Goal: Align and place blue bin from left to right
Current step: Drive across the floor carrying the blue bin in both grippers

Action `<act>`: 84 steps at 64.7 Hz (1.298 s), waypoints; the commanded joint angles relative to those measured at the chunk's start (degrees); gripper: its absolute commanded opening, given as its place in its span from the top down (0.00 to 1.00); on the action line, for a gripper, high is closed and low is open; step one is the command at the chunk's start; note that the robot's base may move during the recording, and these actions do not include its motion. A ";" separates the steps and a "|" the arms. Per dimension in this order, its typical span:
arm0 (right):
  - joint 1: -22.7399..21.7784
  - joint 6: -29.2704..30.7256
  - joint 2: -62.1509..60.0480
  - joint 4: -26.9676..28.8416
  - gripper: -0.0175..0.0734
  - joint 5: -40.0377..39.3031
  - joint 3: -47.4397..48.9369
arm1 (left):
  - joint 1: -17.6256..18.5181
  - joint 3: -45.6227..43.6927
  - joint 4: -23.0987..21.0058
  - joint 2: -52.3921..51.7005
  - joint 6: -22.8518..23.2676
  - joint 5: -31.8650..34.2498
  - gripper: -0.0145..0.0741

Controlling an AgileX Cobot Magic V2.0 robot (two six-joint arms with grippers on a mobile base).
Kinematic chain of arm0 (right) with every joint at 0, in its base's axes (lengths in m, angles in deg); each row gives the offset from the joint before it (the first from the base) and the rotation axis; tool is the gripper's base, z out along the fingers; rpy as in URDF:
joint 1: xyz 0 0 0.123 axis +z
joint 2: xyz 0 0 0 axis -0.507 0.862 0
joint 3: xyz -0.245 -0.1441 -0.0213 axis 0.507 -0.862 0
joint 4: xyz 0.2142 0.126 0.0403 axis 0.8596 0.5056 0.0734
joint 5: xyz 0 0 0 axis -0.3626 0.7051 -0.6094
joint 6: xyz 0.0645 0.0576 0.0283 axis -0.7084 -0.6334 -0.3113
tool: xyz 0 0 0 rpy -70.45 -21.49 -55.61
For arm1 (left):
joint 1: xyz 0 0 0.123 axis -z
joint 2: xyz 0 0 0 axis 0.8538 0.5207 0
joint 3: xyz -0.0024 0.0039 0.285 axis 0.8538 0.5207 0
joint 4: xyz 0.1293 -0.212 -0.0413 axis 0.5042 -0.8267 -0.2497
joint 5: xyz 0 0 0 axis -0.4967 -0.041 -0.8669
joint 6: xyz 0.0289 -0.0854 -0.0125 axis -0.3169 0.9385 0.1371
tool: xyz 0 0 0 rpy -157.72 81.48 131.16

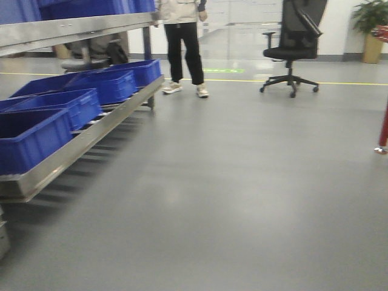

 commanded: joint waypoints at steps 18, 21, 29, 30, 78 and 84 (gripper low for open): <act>0.10 2.44 -1.29 -0.78 0.88 -8.69 1.24 | 0.46 -1.05 -1.29 -1.36 -1.14 5.55 0.86; 0.10 2.44 -1.29 -0.78 0.88 -8.69 1.24 | 0.46 -1.05 -1.29 -1.36 -1.14 5.55 0.86; 0.10 2.44 -1.29 -0.78 0.88 -8.69 1.24 | 0.46 -1.05 -1.29 -1.36 -1.14 5.55 0.86; 0.10 2.44 -1.29 -0.78 0.88 -8.69 1.24 | 0.46 -1.05 -1.29 -1.36 -1.14 5.55 0.86; 0.10 2.44 -1.29 -0.78 0.88 -8.69 1.24 | 0.46 -1.05 -1.29 -1.36 -1.14 5.55 0.86; 0.10 2.44 -1.29 -0.78 0.88 -8.69 1.24 | 0.46 -1.05 -1.29 -1.36 -1.14 5.55 0.86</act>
